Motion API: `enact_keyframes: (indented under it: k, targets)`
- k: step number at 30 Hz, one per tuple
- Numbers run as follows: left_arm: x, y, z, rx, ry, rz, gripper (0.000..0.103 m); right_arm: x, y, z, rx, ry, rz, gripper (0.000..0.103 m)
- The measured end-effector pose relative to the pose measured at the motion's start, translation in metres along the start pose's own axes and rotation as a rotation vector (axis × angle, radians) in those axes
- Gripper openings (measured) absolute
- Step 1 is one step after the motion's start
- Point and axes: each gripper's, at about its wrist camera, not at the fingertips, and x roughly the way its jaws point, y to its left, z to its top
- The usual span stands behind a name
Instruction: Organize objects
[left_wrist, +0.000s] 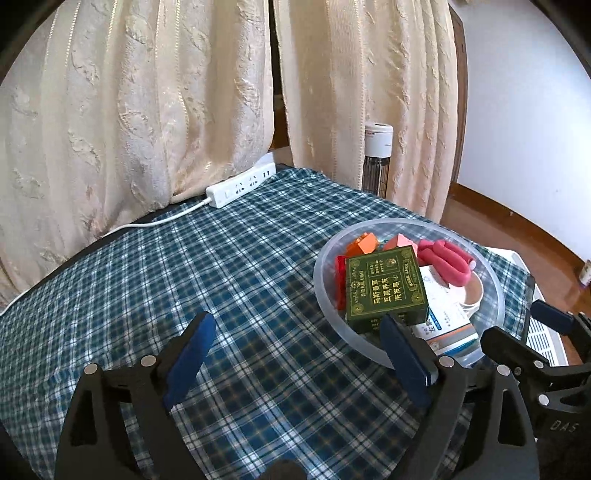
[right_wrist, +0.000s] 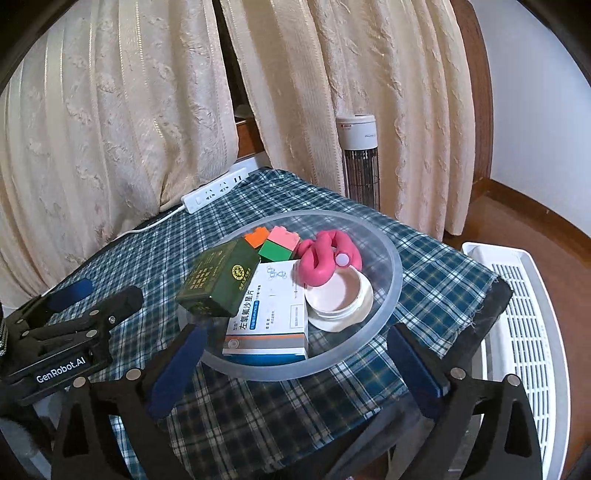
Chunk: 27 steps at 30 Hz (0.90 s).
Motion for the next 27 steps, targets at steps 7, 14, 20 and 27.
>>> enact_keyframes:
  k: [7,14,20,27]
  targets:
    - [0.001,0.003,-0.003,-0.03,0.042,-0.046,0.092,-0.002,0.005,-0.006,-0.042,0.005,-0.021,0.102]
    - [0.002,-0.007,-0.005,0.003,0.063,-0.051,0.098,0.0,0.0,-0.007,-0.027,0.014,-0.028,0.102]
    - [0.002,-0.01,-0.006,0.016,0.062,-0.057,0.098,0.002,-0.002,-0.007,-0.019,0.022,-0.027,0.102]
    - [0.0,-0.011,-0.008,0.044,0.049,-0.028,0.098,0.003,-0.001,-0.008,-0.025,0.032,-0.037,0.102]
